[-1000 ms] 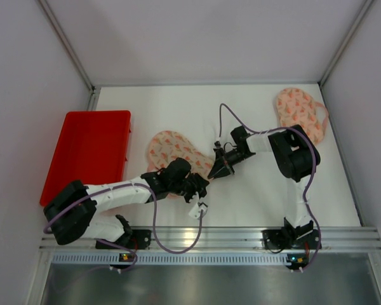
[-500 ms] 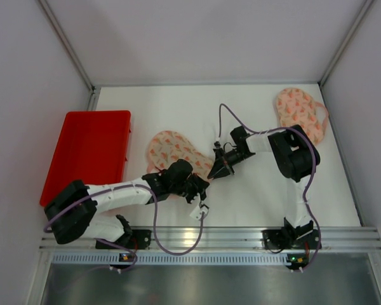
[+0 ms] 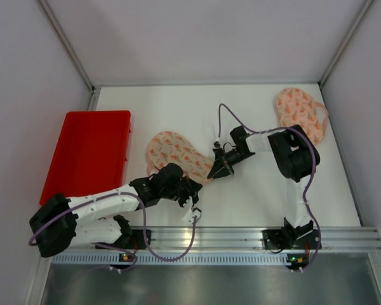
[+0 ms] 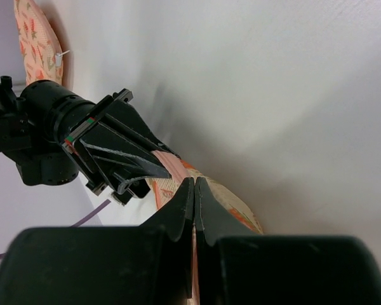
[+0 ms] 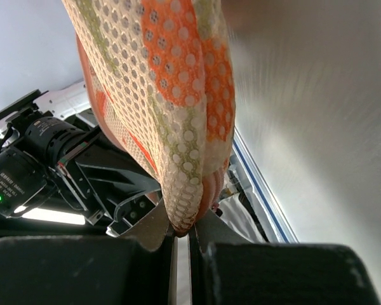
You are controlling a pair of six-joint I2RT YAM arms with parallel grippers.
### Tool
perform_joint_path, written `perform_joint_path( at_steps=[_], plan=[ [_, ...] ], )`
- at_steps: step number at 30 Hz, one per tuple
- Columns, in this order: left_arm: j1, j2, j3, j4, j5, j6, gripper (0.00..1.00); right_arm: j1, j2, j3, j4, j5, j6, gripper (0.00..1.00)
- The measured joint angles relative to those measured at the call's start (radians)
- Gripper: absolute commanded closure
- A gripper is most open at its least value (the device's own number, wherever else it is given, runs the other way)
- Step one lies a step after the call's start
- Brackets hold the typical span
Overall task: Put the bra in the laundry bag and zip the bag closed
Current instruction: Zip the zipper on the laundry bag.
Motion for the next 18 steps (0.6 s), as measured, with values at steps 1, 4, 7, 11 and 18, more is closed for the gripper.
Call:
perform_joint_path(
  at_steps=[1, 4, 7, 11, 18],
  plan=[
    [0.000, -0.014, -0.006, -0.011, -0.001, -0.003, 1.00, -0.002, 0.000, 0.000, -0.001, 0.000, -0.001, 1.00],
    [0.000, -0.047, -0.025, -0.035, -0.004, -0.018, 1.00, -0.010, 0.000, 0.000, -0.008, 0.001, -0.009, 1.00],
    [0.000, -0.078, -0.050, -0.048, -0.006, -0.029, 1.00, -0.023, 0.000, 0.007, -0.032, 0.002, -0.029, 1.00],
    [0.000, -0.113, -0.066, -0.062, -0.020, -0.048, 1.00, -0.037, 0.002, 0.034, -0.076, 0.006, -0.071, 1.00],
    [0.000, -0.159, -0.081, -0.076, -0.049, -0.104, 1.00, -0.048, 0.038, 0.101, -0.180, 0.037, -0.167, 1.00]
  ],
)
